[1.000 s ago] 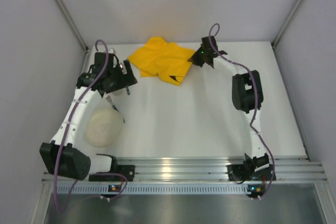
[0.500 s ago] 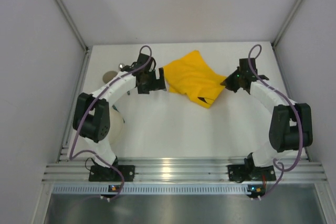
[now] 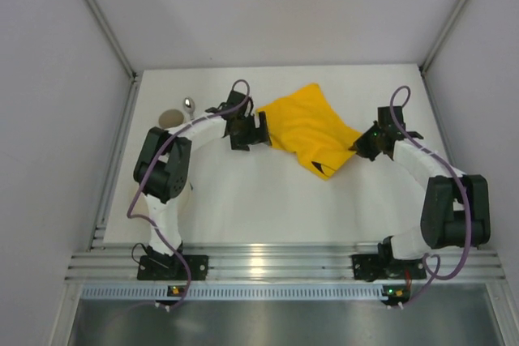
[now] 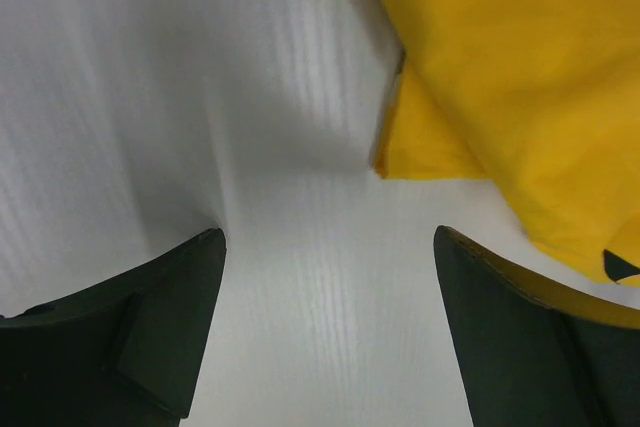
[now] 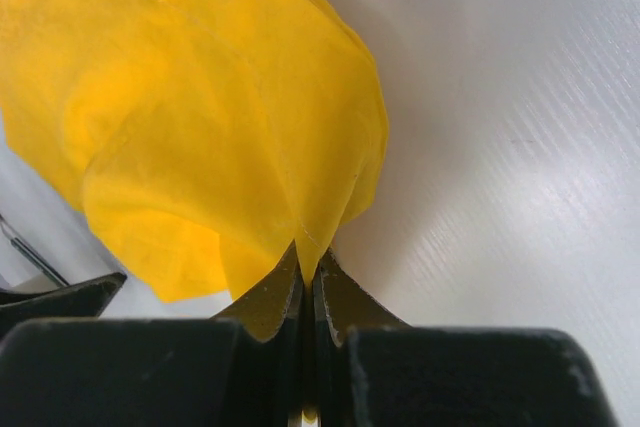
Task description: Set the dinner table for one person
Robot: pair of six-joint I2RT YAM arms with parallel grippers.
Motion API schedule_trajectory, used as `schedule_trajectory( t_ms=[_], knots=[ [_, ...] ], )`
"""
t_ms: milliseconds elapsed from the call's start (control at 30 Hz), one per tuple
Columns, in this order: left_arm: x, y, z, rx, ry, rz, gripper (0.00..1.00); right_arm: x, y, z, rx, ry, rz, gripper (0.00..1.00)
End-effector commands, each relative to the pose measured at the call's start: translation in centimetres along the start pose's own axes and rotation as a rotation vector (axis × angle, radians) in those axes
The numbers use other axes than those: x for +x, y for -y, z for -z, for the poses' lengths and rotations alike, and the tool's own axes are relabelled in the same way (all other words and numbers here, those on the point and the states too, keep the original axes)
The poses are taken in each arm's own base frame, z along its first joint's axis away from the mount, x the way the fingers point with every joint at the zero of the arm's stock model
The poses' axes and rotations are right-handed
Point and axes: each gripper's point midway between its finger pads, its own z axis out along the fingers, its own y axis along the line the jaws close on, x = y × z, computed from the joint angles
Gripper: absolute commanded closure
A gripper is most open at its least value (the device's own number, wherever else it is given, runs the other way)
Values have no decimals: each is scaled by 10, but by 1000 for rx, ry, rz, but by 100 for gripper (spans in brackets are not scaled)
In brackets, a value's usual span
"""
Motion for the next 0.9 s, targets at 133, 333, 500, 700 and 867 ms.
schedule_trajectory(
  t_ms=[133,333,500,700,867],
  knots=[
    [6,31,-38,143,-34,-15,16,7,16,1,24,-10,35,100],
    [22,33,-53,169,-81,-31,43,4,18,-1,47,-8,45,100],
    [26,37,-64,190,-106,-46,57,1,15,-5,53,-12,45,100],
    [27,36,-76,187,-126,-53,67,2,17,-8,62,-22,48,100],
    [24,38,-77,186,-127,-59,100,0,16,-7,63,-20,56,100]
  ],
)
